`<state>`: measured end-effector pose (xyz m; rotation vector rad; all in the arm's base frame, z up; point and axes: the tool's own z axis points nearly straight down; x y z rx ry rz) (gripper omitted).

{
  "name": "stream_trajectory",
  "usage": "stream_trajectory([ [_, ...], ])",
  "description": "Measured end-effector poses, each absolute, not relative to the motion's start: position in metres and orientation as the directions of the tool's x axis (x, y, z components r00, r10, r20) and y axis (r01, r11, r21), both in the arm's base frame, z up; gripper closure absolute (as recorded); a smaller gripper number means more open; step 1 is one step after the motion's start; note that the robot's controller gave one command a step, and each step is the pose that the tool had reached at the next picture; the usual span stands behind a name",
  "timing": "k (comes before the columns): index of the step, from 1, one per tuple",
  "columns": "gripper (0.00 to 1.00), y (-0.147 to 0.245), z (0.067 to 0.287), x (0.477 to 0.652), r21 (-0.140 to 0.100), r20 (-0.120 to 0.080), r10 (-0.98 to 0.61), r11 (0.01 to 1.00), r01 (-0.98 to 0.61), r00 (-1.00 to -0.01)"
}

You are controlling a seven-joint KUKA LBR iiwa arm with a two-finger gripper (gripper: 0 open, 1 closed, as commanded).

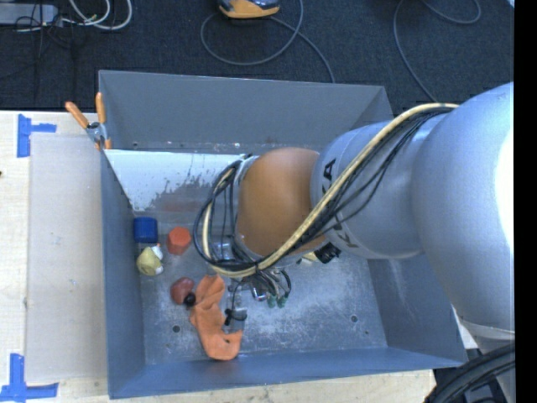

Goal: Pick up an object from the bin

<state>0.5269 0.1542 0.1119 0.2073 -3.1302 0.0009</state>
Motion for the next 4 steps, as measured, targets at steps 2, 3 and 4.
stream_trajectory([
  [2,1.0,0.159,0.096,0.511,0.002,0.007,-0.373,0.928,-0.373,-0.928],
  [3,1.0,0.158,0.096,0.511,0.002,0.007,-0.372,0.928,-0.372,-0.928],
  [4,1.0,0.159,0.079,0.514,0.002,0.007,-0.387,0.922,-0.387,-0.922],
])
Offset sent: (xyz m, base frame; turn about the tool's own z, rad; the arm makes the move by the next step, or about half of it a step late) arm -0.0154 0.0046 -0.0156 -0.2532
